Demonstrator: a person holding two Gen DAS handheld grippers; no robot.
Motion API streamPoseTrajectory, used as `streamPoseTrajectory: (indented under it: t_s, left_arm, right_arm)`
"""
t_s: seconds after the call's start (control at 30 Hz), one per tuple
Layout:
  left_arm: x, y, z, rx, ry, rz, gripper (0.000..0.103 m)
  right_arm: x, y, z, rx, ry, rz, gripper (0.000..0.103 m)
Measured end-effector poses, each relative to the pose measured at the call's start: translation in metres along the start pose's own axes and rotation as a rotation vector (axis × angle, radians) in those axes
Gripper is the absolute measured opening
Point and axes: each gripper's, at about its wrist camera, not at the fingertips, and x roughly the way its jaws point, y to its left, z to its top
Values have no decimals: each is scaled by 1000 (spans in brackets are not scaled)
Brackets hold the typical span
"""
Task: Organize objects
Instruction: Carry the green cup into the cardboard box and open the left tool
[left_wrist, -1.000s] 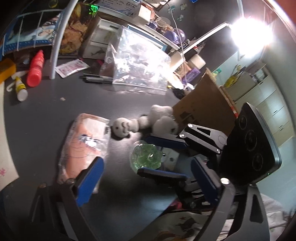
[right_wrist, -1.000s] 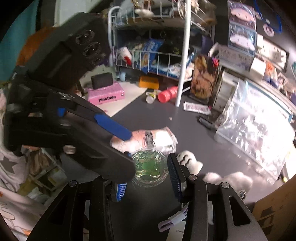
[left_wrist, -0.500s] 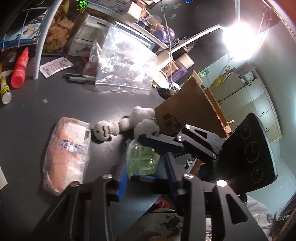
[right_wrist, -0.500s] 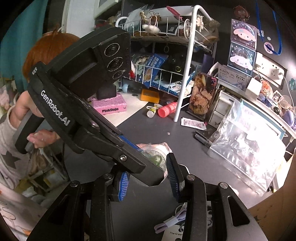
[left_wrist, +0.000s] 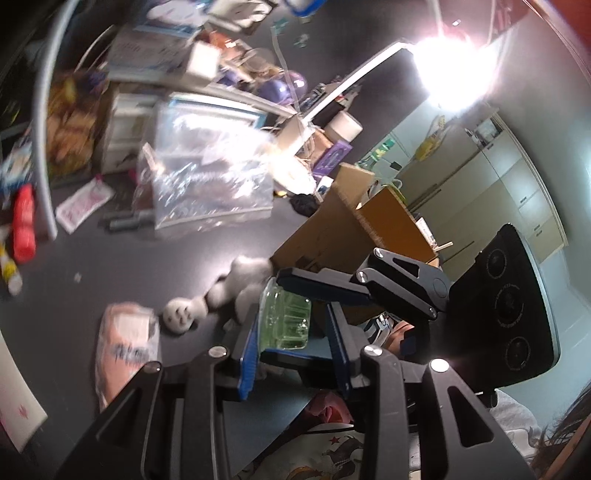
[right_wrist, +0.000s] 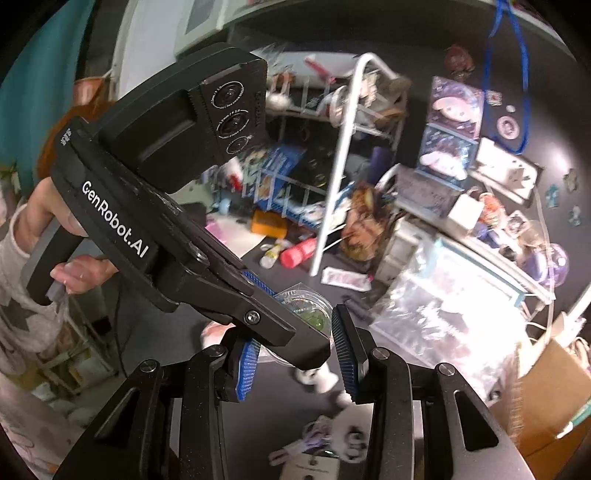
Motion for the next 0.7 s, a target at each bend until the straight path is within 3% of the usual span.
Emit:
streamPoseTrajectory:
  t_s: [0.37,0.7]
  left_arm:
    - [28,-71,62,165,67,14,31]
    - [95,-128,103,250,183,-39,31]
  right_arm:
    - [-51,-54,15,96,-7,-88,33]
    - [-99,-111,-8,197,17,-195,33]
